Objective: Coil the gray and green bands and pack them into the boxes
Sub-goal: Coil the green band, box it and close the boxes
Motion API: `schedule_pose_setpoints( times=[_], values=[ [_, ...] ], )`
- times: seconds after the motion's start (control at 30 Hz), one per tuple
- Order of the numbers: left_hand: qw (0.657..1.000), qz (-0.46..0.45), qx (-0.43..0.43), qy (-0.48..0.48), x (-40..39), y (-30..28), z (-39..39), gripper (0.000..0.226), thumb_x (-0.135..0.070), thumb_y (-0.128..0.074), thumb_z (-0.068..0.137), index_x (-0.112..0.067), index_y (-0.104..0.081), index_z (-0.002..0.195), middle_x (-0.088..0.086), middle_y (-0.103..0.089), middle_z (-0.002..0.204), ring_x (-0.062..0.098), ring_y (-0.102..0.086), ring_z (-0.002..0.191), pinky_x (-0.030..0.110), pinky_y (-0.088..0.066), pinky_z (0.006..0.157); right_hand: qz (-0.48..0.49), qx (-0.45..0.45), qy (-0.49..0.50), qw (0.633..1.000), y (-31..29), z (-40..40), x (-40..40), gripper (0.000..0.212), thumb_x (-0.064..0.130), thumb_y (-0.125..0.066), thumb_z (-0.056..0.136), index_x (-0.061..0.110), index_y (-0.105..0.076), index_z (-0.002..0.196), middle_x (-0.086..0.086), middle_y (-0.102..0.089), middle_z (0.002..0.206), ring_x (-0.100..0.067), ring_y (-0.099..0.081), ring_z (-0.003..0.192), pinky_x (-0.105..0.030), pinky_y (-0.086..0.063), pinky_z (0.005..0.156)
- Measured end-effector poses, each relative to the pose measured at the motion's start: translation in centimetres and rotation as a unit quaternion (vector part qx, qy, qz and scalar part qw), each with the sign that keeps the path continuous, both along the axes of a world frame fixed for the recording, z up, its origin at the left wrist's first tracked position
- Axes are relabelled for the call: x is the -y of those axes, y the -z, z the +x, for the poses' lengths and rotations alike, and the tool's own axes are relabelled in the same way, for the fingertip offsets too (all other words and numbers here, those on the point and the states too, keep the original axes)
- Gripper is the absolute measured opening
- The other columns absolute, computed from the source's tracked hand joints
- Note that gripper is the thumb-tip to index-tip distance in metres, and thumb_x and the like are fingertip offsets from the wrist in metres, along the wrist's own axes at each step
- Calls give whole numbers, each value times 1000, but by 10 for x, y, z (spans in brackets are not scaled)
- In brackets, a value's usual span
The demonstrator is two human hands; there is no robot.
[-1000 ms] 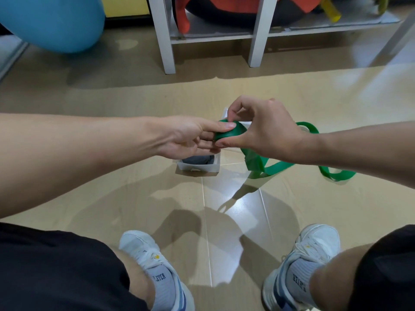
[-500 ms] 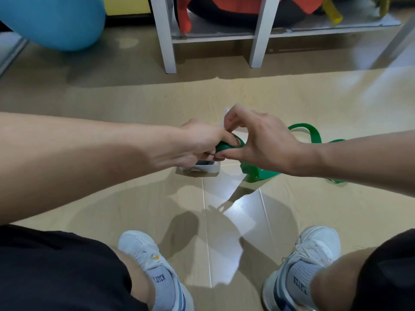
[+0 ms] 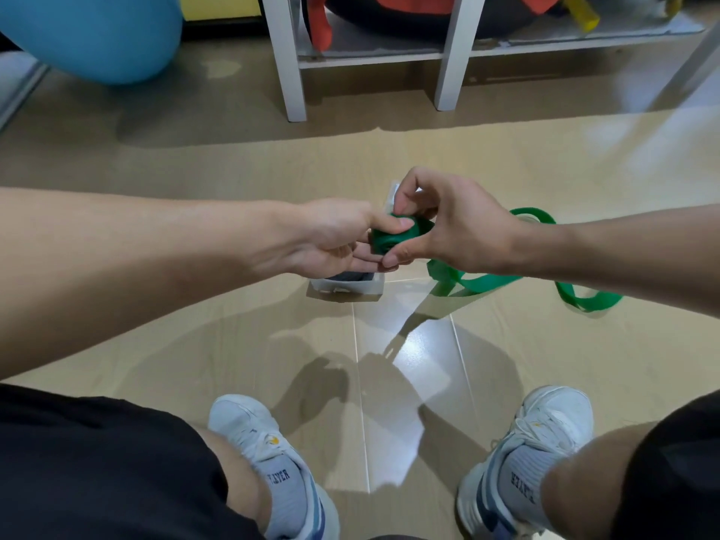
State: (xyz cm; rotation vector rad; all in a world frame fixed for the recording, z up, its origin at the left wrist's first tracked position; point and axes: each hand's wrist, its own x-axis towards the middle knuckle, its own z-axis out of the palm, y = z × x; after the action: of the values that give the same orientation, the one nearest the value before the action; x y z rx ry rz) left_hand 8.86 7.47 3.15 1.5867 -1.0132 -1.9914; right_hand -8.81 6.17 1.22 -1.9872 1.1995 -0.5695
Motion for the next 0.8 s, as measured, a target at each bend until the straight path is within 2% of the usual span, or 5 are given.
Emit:
schedule_pose_setpoints(
  times=[0.1, 0.23, 0.4, 0.63, 0.8],
  values=[
    [1000, 3, 23, 2, -1, 0, -2, 10, -14, -63, 98, -8, -68, 105, 13, -76, 98, 20, -75, 86, 29, -61, 84, 62, -18, -22, 998, -8, 1, 4, 61, 24, -97, 60, 25, -59, 107, 12, -78, 85, 2, -71, 77, -10, -51, 67],
    [999, 14, 41, 12, -1, 3, -3, 11, -15, -63, 98, -9, -68, 106, 17, -73, 114, 26, -72, 107, 32, -58, 91, 140, -33, -42, 989, -10, 0, 10, 53, 25, -95, 59, 23, -72, 107, 7, -79, 90, -11, -75, 87, -27, -59, 86],
    [998, 1, 50, 43, -1, 9, -8, 15, -3, -49, 101, -7, -63, 103, 10, -66, 91, 21, -62, 88, 39, -55, 98, 184, -23, -34, 982, -5, 4, 9, 34, 19, -94, 64, 19, -78, 94, 7, -76, 80, -9, -67, 75, -23, -56, 75],
    [998, -3, 65, 7, 1, 16, -12, 15, -19, -52, 104, -10, -62, 111, 10, -58, 89, 23, -54, 81, 35, -56, 78, 187, -23, 19, 982, -2, 9, 6, 43, 31, -97, 59, 19, -77, 94, 4, -73, 83, -10, -63, 75, -30, -54, 78],
    [997, -4, 54, 50, 4, 11, -8, 37, -49, -52, 102, -20, -61, 123, 8, -69, 114, 22, -71, 100, 39, -52, 105, 205, -3, 68, 976, 6, 3, 10, 27, 28, -91, 72, 17, -80, 94, -7, -78, 95, -25, -71, 92, -36, -54, 85]
  ],
)
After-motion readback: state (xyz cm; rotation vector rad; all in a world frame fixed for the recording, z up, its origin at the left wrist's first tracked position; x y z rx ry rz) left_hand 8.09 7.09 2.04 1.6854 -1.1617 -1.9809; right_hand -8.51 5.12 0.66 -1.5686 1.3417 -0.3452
